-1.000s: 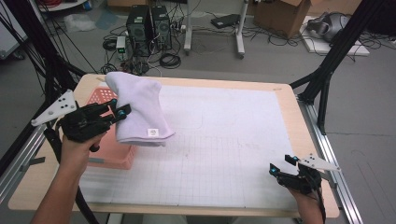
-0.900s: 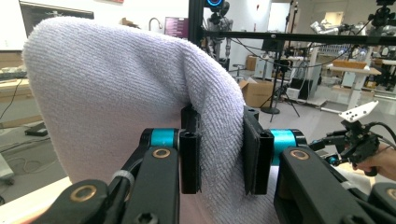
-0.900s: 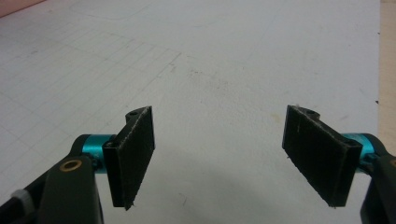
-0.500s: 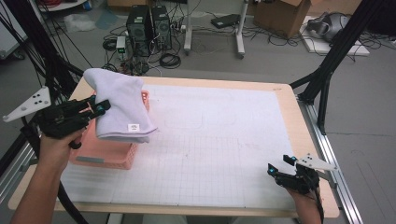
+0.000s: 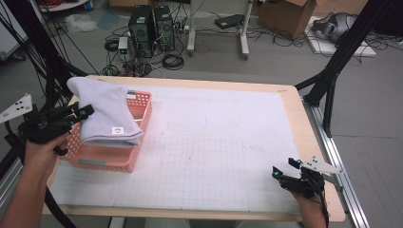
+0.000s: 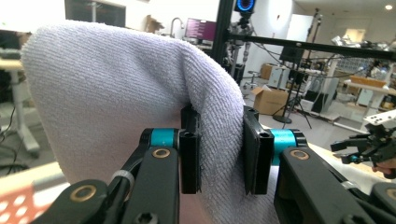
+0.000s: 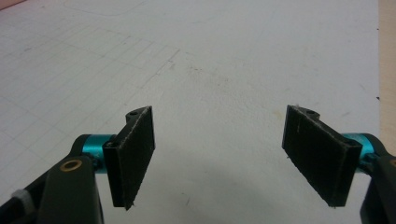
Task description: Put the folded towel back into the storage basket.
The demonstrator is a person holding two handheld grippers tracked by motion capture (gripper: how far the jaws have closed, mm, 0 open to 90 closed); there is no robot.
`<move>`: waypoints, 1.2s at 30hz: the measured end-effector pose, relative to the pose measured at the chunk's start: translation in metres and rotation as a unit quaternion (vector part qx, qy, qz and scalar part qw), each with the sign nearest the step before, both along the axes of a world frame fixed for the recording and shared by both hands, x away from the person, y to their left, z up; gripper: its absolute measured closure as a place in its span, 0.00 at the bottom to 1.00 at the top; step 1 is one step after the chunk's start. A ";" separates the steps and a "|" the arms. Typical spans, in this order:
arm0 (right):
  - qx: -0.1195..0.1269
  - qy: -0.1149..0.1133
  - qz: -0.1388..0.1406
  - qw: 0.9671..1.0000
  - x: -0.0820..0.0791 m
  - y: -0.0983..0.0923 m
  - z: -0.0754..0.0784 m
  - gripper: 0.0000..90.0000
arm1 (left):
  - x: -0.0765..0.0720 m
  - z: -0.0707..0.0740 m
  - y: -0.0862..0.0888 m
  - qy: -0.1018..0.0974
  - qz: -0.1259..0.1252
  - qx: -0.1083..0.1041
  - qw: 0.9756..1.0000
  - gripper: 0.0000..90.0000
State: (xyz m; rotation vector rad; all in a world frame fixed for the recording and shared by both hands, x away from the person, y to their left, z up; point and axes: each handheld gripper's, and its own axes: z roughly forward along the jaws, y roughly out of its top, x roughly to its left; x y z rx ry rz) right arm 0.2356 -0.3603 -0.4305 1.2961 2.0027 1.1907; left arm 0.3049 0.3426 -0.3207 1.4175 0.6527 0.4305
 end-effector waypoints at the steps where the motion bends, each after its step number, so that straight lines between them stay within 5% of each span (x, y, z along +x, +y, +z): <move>1: -0.001 -0.002 0.001 1.000 0.000 0.000 0.000 0.27 | 0.001 -0.003 0.003 0.005 0.001 -0.001 1.000 0.80; 14: -0.004 0.004 0.005 1.000 0.002 0.005 -0.001 0.27 | 0.014 -0.041 0.017 0.078 0.017 0.031 0.996 0.79; 26: -0.002 0.004 0.003 1.000 0.001 0.004 -0.001 0.27 | 0.018 -0.045 0.029 0.100 0.037 0.040 0.993 0.79; 29: -0.002 0.005 0.003 1.000 0.001 0.004 -0.001 0.28 | 0.018 -0.047 0.032 0.114 0.045 0.054 0.991 0.78; 32: -0.003 0.005 0.004 1.000 0.001 0.005 -0.001 0.28 | 0.020 -0.051 0.031 0.142 0.054 0.078 0.985 0.76; 36: -0.003 0.004 0.005 1.000 0.001 0.006 -0.001 0.28 | 0.021 -0.053 0.033 0.173 0.063 0.074 0.980 0.73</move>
